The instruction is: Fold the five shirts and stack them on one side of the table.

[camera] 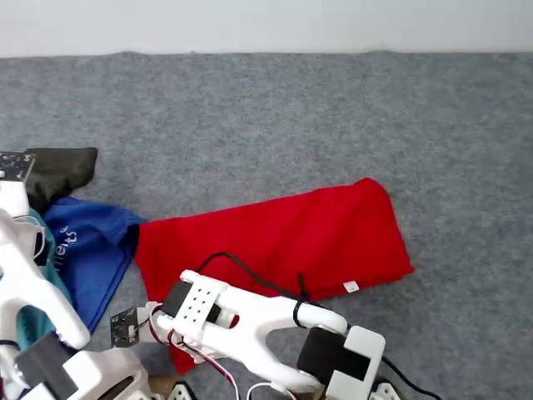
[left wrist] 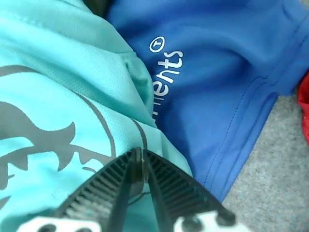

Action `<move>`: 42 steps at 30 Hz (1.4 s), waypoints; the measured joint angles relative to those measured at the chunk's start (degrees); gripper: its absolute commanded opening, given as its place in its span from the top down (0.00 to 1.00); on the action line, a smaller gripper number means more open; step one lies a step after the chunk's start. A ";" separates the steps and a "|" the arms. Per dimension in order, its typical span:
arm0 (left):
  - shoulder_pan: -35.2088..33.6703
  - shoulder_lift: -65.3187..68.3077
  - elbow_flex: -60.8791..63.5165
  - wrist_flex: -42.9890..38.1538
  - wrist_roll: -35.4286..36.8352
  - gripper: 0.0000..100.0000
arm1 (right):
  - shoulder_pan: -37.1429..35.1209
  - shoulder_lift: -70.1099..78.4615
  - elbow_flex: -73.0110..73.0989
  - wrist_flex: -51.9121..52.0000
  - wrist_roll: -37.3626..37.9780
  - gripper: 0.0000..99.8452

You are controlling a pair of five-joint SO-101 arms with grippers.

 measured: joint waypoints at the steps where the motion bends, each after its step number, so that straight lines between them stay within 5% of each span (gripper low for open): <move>1: 0.00 0.00 0.00 0.00 0.00 0.98 | 0.79 -0.44 0.09 0.00 -0.09 0.99; 9: 0.00 0.00 -4.40 1.67 -0.26 0.98 | 8.70 -3.25 0.18 -0.53 -0.09 0.99; 27: 0.00 0.00 -4.66 3.16 -0.26 0.98 | 9.49 -5.10 -17.93 12.40 0.00 0.99; 35: 0.00 0.00 -4.66 3.16 -0.26 0.98 | 14.07 -5.10 -18.11 6.86 0.09 0.99; 38: 0.00 0.00 -4.66 3.16 -0.26 0.98 | 16.44 -4.66 -17.14 3.16 0.09 0.94; 42: 0.00 0.00 -4.66 3.16 -0.26 0.98 | 19.25 -0.62 -17.14 1.58 0.09 0.76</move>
